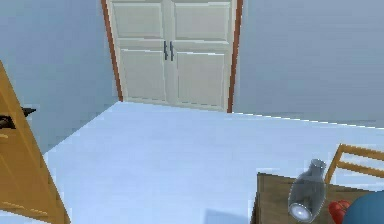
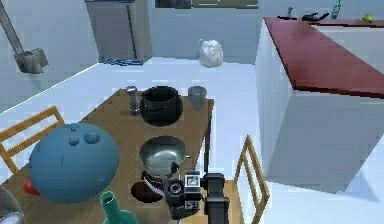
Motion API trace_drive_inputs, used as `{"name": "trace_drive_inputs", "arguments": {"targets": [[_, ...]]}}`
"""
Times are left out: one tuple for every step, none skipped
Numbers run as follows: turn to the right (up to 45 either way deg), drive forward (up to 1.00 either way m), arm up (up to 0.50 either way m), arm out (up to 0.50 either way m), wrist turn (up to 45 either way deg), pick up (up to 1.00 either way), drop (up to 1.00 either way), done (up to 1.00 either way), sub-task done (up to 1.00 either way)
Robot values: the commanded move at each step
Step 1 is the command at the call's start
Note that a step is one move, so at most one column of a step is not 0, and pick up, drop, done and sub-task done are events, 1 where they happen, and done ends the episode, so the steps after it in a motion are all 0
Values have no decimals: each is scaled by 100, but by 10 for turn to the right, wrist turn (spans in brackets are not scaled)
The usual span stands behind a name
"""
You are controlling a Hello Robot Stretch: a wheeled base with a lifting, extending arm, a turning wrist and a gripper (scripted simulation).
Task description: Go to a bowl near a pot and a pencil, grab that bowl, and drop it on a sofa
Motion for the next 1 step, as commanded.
{"name": "trace_drive_inputs", "arguments": {"targets": [[0, 0, 22, 0, 0, 0, 0, 0, 0]]}}
